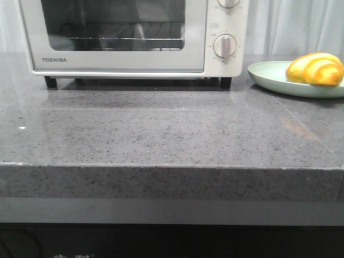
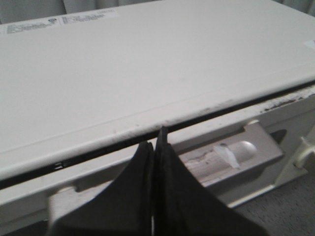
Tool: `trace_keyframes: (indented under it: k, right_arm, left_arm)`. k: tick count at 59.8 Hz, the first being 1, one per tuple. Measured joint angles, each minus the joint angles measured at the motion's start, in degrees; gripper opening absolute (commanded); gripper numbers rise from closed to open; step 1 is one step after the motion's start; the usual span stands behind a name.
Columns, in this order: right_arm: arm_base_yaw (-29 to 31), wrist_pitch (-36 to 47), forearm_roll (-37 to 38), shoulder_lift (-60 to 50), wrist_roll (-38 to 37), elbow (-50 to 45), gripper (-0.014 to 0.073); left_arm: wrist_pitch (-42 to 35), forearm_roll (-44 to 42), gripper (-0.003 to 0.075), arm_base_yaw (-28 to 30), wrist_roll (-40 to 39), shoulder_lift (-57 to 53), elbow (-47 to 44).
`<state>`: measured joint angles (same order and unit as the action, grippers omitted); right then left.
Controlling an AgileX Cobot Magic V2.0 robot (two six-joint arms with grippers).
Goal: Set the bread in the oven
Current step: 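Pull the toaster oven door down and open with the left gripper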
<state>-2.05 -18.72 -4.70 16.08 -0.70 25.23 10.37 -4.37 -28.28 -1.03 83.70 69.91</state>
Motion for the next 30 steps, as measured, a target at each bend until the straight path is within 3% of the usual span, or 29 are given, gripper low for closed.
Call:
trace_keyframes:
  k: [17, 30]
  right_arm:
    - [0.00, 0.00, 0.00, 0.00, 0.00, 0.00, -0.0067]
    - [0.00, 0.00, 0.00, 0.00, 0.00, 0.00, -0.0067]
  left_arm:
    - [2.69, 1.06, -0.0021, -4.75, -0.11, -9.06, -9.71]
    - [3.99, 2.48, -0.0021, -4.85, -0.43, -19.90, -16.01]
